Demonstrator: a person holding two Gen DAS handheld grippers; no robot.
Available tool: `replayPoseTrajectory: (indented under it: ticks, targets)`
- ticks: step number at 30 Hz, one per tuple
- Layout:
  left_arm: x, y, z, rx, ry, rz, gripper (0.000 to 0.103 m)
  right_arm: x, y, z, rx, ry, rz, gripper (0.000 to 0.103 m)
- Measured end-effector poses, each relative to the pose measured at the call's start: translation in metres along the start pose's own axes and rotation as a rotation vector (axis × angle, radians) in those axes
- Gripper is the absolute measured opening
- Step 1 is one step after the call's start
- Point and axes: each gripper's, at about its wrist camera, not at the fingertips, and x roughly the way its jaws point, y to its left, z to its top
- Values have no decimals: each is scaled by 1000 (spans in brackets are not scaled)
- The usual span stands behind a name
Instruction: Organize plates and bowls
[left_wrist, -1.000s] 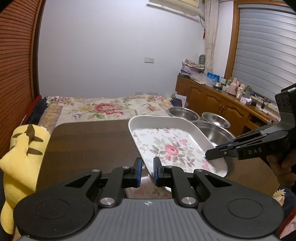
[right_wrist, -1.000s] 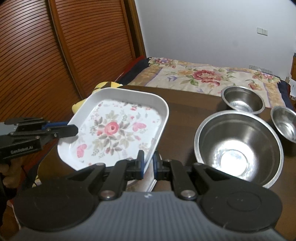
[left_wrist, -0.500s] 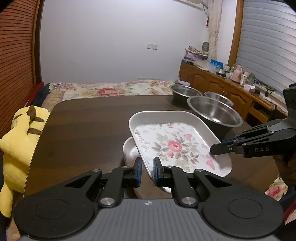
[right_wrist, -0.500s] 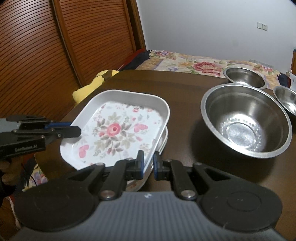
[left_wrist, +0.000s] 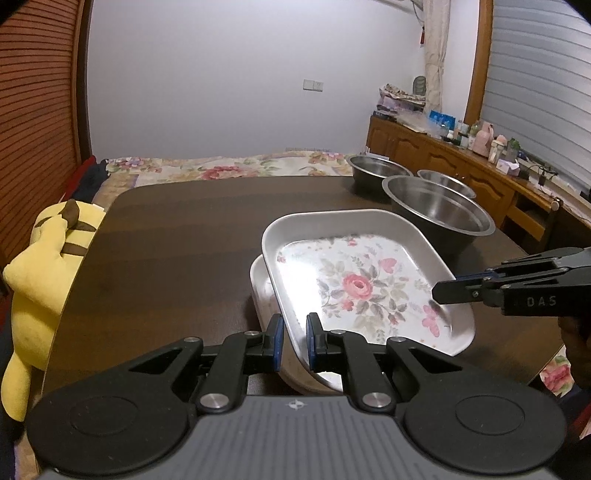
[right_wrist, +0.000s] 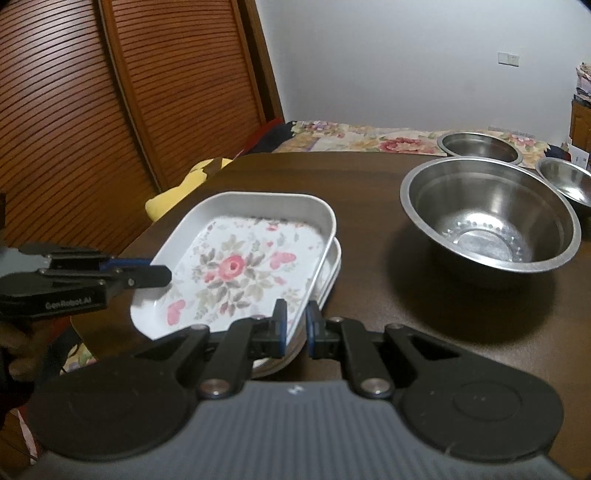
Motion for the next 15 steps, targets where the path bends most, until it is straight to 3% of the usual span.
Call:
replayPoseTrajectory:
  ticks: [15]
  targets:
    - [6, -3, -8, 13, -10, 34, 13, 2, -1, -18, 61, -93, -8, 14]
